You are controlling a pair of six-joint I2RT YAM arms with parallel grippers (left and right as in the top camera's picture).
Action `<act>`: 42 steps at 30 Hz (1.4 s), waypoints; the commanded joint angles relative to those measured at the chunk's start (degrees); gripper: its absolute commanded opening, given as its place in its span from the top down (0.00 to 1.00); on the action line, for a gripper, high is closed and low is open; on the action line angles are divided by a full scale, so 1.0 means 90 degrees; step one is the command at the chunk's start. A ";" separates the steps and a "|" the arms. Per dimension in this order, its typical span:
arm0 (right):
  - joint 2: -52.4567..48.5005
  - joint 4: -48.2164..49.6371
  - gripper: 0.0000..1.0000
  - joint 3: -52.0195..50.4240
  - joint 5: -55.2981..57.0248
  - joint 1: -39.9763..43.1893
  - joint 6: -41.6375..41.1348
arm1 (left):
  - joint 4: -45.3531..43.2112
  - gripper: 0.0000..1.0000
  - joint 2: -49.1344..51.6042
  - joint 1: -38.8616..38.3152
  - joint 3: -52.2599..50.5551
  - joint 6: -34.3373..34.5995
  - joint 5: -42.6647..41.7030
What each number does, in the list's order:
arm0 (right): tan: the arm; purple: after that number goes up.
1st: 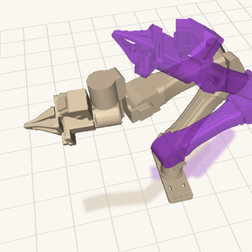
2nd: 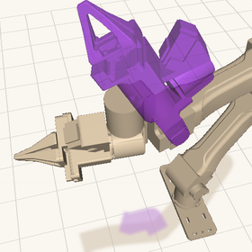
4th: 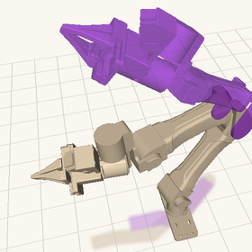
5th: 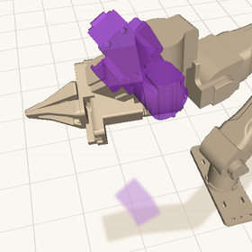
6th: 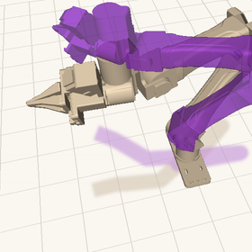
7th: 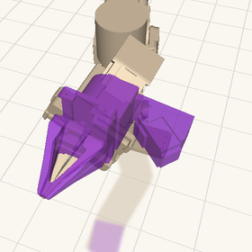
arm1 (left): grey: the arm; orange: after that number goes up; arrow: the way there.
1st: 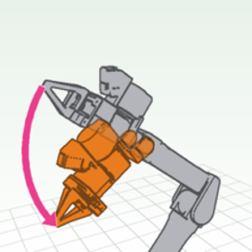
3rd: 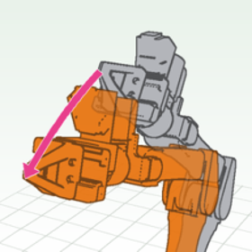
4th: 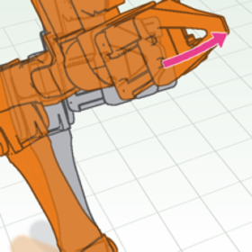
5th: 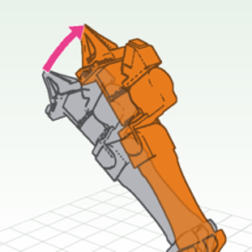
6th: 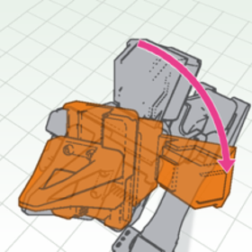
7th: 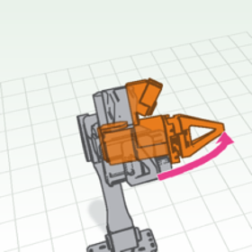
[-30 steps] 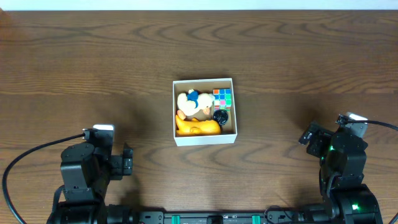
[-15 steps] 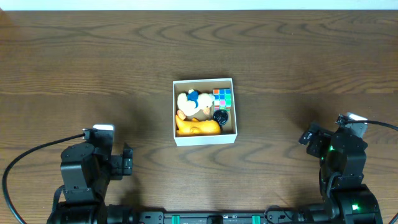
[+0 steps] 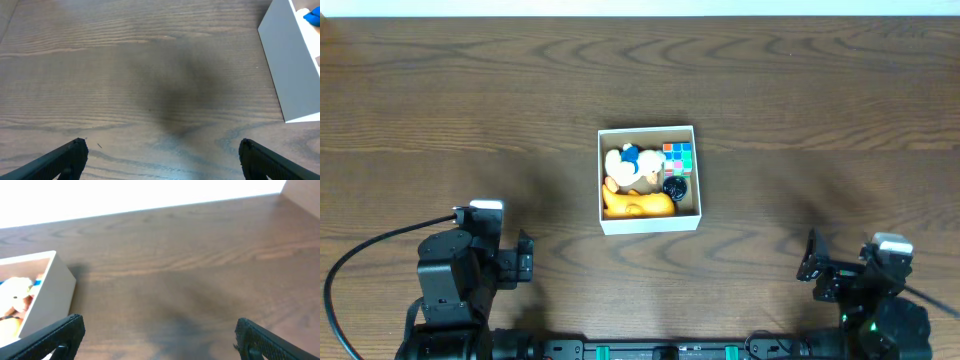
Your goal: Pack container
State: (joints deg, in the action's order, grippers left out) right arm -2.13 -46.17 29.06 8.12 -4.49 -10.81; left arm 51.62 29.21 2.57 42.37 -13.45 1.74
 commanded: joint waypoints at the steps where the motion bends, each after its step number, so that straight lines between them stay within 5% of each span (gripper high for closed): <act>1: 0.0187 0.0549 0.01 -0.0651 -0.0216 0.0158 0.0243 | -0.0002 0.02 0.0024 0.0012 -0.0005 0.0056 0.0053; 12: 0.0187 0.4852 0.01 -0.3113 -0.0347 0.0158 0.0481 | -0.0002 0.02 0.0024 0.0012 -0.0005 0.0053 0.0053; 16: 0.0206 0.4668 0.01 -0.3196 -0.0962 0.0087 0.1161 | -0.0002 0.02 0.0024 0.0012 -0.0005 0.0056 0.0053; 42: 0.0199 0.4677 0.01 -0.3194 -0.1071 0.0083 0.1163 | -0.0002 0.02 0.0024 0.0012 -0.0005 0.0053 0.0053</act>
State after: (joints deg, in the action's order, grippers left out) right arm -0.73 -4.05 0.60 -0.78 -3.46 -1.39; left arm 51.62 29.26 2.57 42.33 -13.45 1.74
